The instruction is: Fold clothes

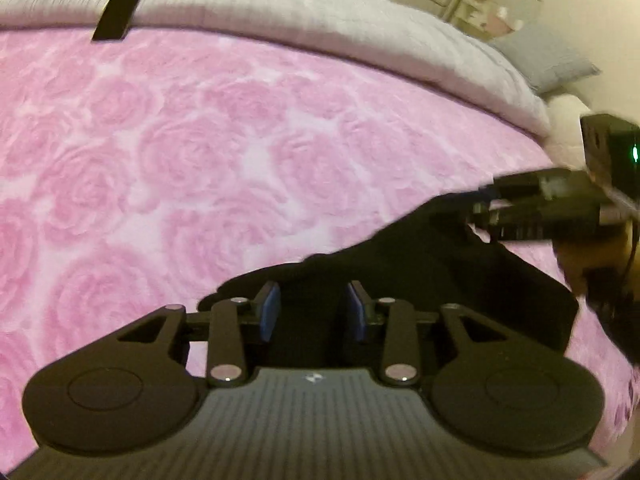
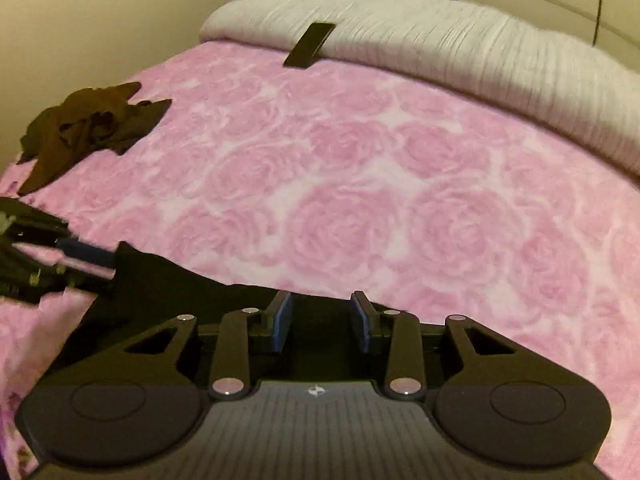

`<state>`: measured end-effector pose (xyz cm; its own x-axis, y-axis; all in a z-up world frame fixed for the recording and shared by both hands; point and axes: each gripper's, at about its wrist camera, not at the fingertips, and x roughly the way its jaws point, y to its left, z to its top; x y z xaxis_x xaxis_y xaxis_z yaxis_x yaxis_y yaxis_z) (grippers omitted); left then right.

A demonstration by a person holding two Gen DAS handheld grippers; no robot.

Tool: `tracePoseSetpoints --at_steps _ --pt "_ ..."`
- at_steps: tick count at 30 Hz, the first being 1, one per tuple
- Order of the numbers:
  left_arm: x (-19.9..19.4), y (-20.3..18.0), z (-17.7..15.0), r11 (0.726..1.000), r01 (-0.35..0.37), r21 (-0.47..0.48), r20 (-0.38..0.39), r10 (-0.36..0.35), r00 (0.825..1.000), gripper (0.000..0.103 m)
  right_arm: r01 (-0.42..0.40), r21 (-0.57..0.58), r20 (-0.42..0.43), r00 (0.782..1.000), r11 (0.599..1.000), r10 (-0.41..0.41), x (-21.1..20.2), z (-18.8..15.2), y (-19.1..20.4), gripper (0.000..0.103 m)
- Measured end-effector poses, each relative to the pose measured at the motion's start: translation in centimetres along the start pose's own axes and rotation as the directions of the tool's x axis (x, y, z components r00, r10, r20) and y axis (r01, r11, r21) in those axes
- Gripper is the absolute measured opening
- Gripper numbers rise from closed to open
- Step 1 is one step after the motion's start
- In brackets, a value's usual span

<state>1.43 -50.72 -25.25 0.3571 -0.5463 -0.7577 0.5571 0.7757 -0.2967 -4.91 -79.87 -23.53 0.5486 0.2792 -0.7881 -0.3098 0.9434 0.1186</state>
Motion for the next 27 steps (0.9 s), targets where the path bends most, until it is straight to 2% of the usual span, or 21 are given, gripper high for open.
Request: tracePoseSetpoints --at_steps 2,4,5,8,11,13,14,15,16,18,21,24,27 --pt "2.0 1.2 0.2 0.999 -0.034 -0.031 -0.034 0.033 0.999 0.031 0.003 -0.008 -0.054 0.999 1.0 -0.004 2.4 -0.2 -0.3 0.035" --pt "3.9 2.4 0.1 0.997 -0.036 -0.063 -0.071 0.032 0.997 0.028 0.013 0.0 -0.096 0.995 1.0 -0.013 4.8 -0.5 -0.8 0.034" --pt "4.3 2.3 0.2 0.998 -0.033 -0.049 -0.069 0.03 0.997 0.028 0.014 0.009 -0.107 0.994 1.0 -0.013 5.7 -0.7 -1.1 0.035" --pt "4.1 2.7 0.4 0.998 -0.024 -0.053 -0.073 0.02 0.997 0.028 0.009 0.013 -0.11 0.994 1.0 -0.008 5.8 -0.4 -1.2 0.036" --pt "2.9 3.5 0.3 0.996 -0.02 -0.082 -0.08 0.013 0.997 0.02 0.003 0.044 -0.103 0.995 0.999 0.002 3.7 -0.3 -1.7 0.036" --pt "2.0 3.9 0.1 0.996 -0.033 -0.088 -0.089 0.025 0.996 0.021 0.011 0.047 -0.113 0.994 0.999 -0.006 2.0 -0.7 -1.8 0.038" --pt "1.5 4.0 0.0 0.995 -0.045 -0.09 -0.095 0.036 0.995 0.025 0.009 0.057 -0.125 0.992 0.998 -0.001 1.5 -1.2 -2.1 0.038" --pt "0.7 4.0 0.0 0.993 -0.067 -0.096 -0.095 0.057 0.994 0.041 0.011 0.069 -0.132 0.991 0.998 -0.002 0.9 -1.6 -2.3 0.039" --pt "-0.1 3.9 -0.1 0.991 -0.088 -0.102 -0.095 0.079 0.992 0.043 0.017 0.089 -0.12 0.993 0.996 -0.006 -0.2 -2.0 -2.4 0.042" --pt "-2.2 3.9 -0.6 0.988 -0.078 -0.136 -0.083 0.067 0.994 0.044 0.021 0.14 -0.077 0.997 0.99 -0.011 -2.7 -2.6 -2.7 0.047" --pt "-4.9 3.2 -1.4 0.983 -0.075 -0.167 -0.081 0.062 0.995 0.051 0.02 0.253 -0.008 1.0 0.967 -0.019 -7.4 -4.4 -2.2 0.056" --pt "-6.8 2.0 -2.7 0.977 -0.042 -0.211 -0.109 0.019 0.994 0.068 0.013 0.37 0.049 0.998 0.929 -0.033 -12.2 -6.8 -1.3 0.061" --pt "-7.1 0.6 -4.4 0.966 -0.012 -0.259 -0.157 -0.03 0.987 0.07 0.006 0.49 0.035 0.999 0.872 -0.026 -15.4 -10.5 0.7 0.072"
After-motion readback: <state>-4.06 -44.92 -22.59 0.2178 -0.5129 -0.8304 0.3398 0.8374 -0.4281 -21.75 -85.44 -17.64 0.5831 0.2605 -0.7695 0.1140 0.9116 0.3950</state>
